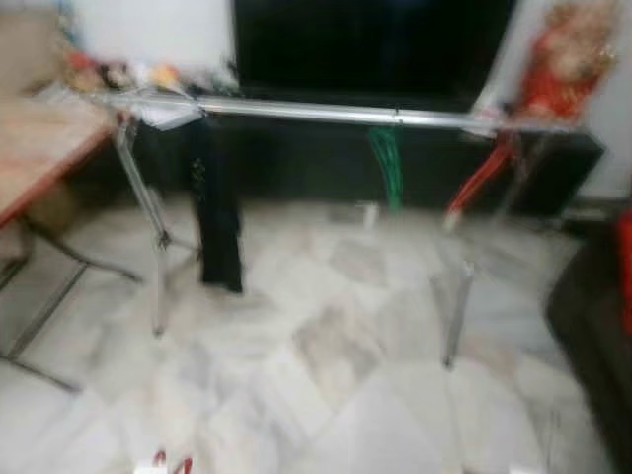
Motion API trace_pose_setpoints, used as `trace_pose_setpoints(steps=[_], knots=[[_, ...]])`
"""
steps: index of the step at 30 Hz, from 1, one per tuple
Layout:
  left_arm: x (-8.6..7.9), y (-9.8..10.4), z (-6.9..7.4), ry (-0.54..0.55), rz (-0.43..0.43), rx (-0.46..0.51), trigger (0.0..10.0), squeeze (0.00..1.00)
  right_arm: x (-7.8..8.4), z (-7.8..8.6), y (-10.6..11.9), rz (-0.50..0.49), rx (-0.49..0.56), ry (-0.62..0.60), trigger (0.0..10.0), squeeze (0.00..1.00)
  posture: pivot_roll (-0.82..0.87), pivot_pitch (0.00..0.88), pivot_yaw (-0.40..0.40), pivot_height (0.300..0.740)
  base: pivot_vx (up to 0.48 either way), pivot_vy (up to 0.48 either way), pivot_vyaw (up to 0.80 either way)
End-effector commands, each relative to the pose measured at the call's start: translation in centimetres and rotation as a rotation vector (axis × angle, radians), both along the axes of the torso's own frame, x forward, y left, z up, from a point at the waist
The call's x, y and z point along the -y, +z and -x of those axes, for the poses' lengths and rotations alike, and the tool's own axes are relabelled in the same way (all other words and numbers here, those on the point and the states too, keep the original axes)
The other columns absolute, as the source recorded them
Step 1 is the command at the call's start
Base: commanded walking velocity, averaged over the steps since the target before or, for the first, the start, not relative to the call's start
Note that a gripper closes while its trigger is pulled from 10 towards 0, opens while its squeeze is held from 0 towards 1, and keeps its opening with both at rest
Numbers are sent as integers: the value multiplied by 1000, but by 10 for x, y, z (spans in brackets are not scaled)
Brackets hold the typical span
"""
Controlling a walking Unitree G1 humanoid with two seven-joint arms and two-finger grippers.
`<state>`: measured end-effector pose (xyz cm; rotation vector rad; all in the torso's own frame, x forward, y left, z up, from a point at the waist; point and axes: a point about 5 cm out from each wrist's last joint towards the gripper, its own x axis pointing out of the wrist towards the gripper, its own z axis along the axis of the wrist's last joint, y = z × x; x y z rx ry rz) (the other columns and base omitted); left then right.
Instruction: Hang hanger
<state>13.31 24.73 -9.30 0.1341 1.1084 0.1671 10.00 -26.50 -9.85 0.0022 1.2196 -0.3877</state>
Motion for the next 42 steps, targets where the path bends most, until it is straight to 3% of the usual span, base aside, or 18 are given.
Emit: trace_pose_setpoints(steps=[1,5,10,19,27,42], knots=[[-6,-1,8,23,11,4,10000,0,4,-4,2,14,8,3,10000,0,-70,0,-25,740,0,0,0],[-18,1,17,39,6,2,10000,0,4,-5,3,16,14,-1,10000,0,-69,0,-28,740,0,0,0],[-19,1,19,42,15,1,10000,0,4,-6,3,16,20,-4,10000,0,-69,0,-30,740,0,0,0],[-2,-1,5,20,37,22,10000,0,4,-6,3,16,22,-3,10000,0,-67,0,-33,740,213,0,0],[23,-7,6,-3,60,17,10000,0,4,-6,3,14,30,-11,10000,0,-67,0,-33,740,311,0,0],[32,-12,15,-4,69,-4,10000,0,5,-7,3,14,32,-11,10000,0,-67,0,-33,740,327,0,0]])
